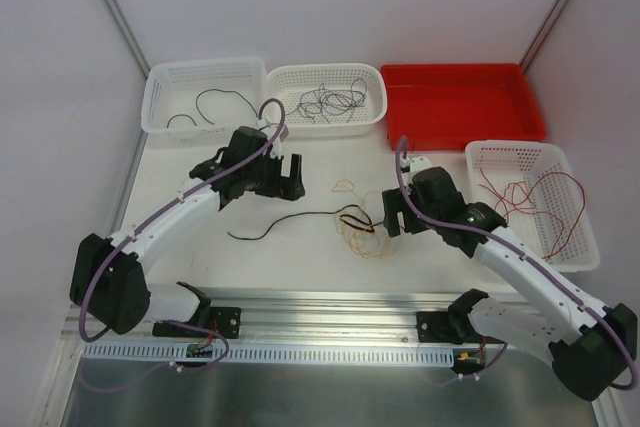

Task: Untangle the cables

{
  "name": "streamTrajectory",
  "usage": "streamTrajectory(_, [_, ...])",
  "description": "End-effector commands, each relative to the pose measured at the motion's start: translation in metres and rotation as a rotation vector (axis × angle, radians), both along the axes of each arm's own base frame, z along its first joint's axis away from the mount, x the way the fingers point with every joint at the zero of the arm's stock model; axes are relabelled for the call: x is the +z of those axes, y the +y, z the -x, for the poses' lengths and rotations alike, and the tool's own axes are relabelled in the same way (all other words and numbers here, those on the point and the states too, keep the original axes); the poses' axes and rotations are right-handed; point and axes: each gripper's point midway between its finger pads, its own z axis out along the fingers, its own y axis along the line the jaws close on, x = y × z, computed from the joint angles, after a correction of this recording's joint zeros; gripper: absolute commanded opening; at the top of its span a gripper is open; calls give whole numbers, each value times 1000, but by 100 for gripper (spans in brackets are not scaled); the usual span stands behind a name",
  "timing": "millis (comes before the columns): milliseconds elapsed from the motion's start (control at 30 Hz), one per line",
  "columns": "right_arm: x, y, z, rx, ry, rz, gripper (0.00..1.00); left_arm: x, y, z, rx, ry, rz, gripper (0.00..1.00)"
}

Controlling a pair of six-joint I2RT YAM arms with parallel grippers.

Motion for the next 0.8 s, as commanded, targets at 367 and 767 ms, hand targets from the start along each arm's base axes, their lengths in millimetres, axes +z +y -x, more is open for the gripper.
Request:
streamTrajectory(367, [-59, 10, -90, -108, 121, 58, 48, 1, 55, 52, -21, -33, -170, 97])
streamTrajectory(767, [-5, 49, -109, 23, 100, 10, 1, 18, 34, 3, -60, -46, -195, 96])
